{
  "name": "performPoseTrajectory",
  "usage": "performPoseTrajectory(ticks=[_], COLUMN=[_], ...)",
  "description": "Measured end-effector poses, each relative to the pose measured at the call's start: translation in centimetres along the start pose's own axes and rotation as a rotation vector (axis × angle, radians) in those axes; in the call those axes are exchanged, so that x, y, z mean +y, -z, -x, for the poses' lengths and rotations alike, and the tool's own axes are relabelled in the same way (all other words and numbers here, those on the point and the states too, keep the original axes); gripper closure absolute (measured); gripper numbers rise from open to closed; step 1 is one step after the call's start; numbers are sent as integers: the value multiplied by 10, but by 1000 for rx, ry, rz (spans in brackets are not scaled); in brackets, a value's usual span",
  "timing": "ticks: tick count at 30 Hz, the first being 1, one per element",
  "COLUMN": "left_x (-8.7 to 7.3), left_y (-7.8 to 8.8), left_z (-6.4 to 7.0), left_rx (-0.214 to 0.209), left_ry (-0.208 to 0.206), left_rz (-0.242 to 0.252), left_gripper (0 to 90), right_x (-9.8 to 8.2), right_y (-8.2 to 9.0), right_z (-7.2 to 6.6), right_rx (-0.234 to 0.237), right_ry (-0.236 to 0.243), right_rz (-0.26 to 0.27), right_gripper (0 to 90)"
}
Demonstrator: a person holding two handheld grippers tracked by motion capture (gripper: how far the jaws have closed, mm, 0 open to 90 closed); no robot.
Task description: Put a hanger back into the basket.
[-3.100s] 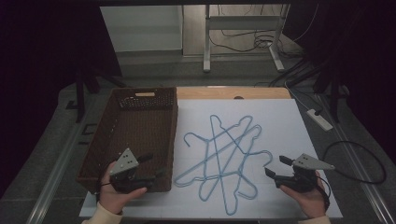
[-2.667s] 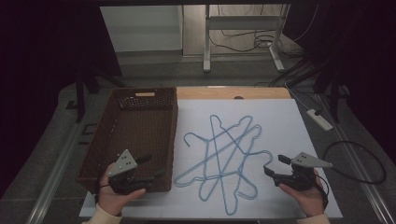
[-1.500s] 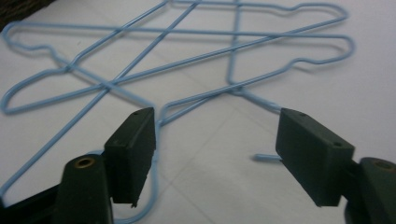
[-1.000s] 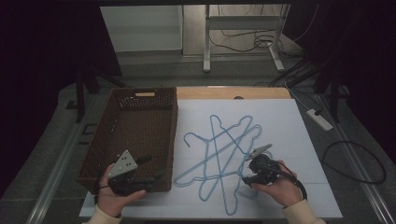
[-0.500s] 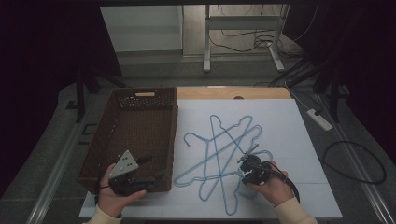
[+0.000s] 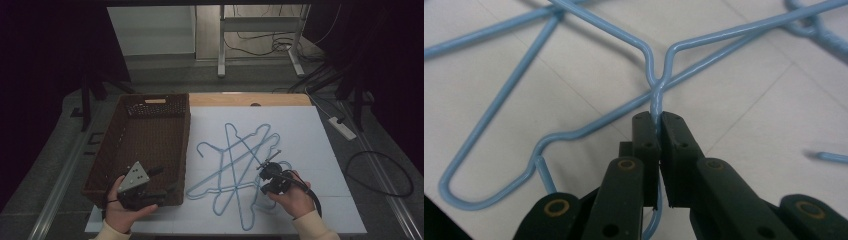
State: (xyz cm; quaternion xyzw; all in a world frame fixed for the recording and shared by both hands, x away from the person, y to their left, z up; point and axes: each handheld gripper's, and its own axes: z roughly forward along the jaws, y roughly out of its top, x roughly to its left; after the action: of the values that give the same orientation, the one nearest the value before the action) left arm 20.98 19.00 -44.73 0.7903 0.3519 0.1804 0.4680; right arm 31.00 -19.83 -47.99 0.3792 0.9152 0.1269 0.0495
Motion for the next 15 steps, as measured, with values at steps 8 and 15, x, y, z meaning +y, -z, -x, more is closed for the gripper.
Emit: performPoseTrajectory(ticks=[8, 15], left_x=[1, 2], left_y=[-1, -2], left_z=[2, 3], left_rx=[-1, -4], left_ry=[-5, -2], left_rz=[-3, -8], left_gripper=[293, 294], right_x=[5, 4], right_y=[15, 16], right_z=[2, 2], right_rx=[5, 15], right_ry=[-3, -3], right_rz=[42, 35], right_gripper=[862, 862])
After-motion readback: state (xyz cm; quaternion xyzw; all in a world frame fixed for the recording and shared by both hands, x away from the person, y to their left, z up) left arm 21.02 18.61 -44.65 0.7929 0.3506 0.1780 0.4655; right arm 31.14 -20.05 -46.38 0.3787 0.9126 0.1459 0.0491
